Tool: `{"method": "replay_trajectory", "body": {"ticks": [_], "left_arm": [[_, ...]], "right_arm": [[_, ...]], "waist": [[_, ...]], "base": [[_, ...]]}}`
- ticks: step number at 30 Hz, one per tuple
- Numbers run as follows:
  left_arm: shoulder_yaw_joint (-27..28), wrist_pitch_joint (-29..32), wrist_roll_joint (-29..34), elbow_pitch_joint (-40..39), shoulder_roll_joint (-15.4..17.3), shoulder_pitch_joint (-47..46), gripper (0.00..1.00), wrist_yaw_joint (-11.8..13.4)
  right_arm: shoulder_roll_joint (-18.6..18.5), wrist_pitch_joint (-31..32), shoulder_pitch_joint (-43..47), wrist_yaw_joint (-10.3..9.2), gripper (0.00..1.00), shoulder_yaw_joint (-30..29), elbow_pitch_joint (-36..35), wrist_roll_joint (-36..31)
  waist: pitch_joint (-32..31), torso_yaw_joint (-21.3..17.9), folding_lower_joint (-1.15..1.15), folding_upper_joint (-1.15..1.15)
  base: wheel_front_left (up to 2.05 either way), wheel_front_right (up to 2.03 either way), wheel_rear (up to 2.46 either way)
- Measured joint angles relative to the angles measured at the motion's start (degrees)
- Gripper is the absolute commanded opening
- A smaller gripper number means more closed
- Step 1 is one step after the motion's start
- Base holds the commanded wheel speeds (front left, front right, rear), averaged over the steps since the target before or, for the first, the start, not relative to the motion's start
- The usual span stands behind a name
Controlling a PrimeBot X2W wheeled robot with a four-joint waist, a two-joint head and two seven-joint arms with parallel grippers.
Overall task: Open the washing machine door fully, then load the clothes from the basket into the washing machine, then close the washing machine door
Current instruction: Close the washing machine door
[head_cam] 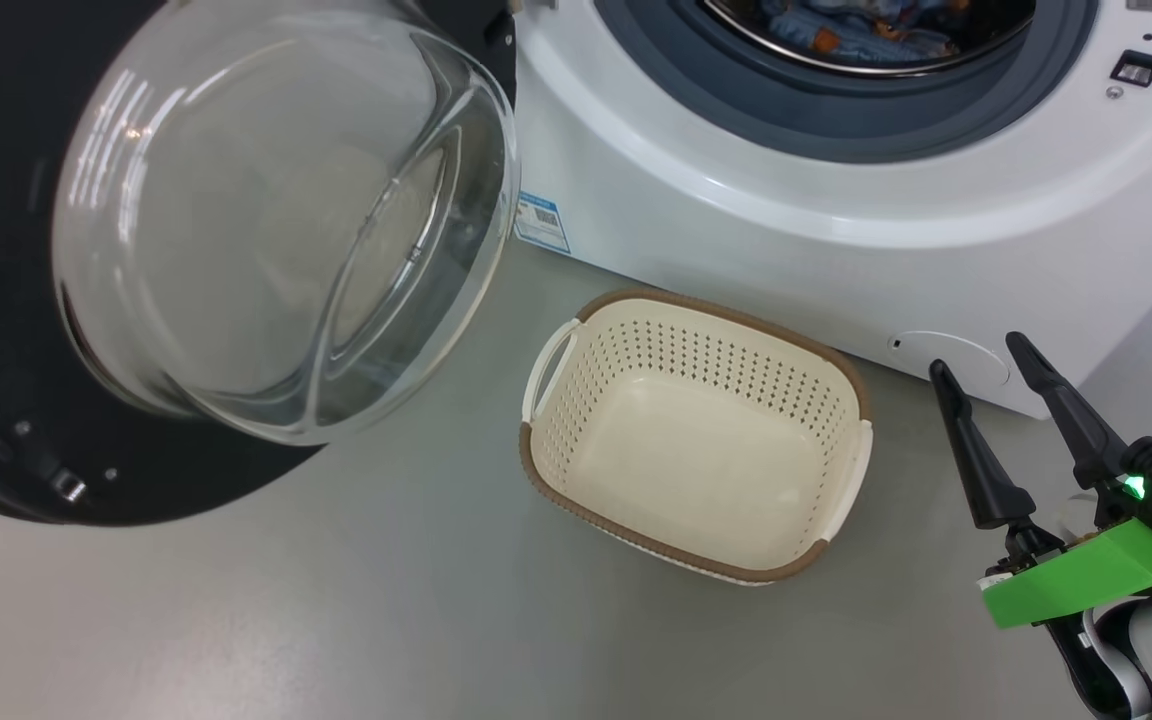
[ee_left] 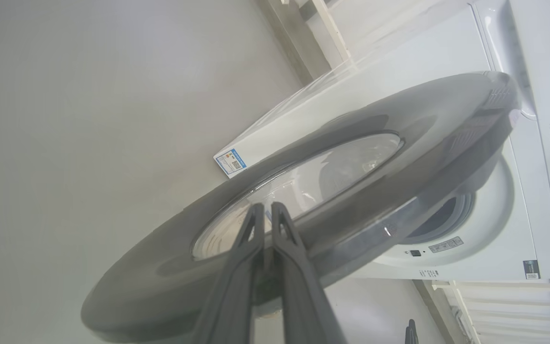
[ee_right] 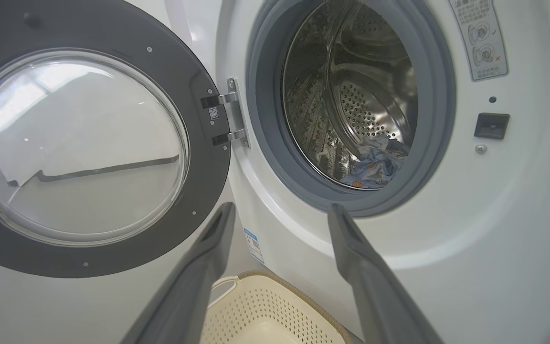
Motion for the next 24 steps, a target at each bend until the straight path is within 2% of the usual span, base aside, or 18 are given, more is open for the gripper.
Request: {"method": "replay_trajectory", "body": {"ticks": [12, 24], "left_arm": [[-2.1, 7.3, -3.2, -11.2, -0.1, 5.9, 0.0, 0.0], [-3.9, 12.8, -5.5, -21.8, -1.1, 10.0, 0.0, 0.0]], "right_arm": [[0.6, 0.0, 0.9, 0.0, 1.0, -1.6, -0.1, 0.0], [2.2, 0.0, 3.7, 0.0, 1.0, -3.4, -0.4, 0.0]], "waist": [[-3.0, -1.5, 0.0, 0.0], [-5.6, -5.3, 0.0, 0.0]], "base": [[0.0, 0.0, 0.0], [0.0, 0.0, 0.0]]}}
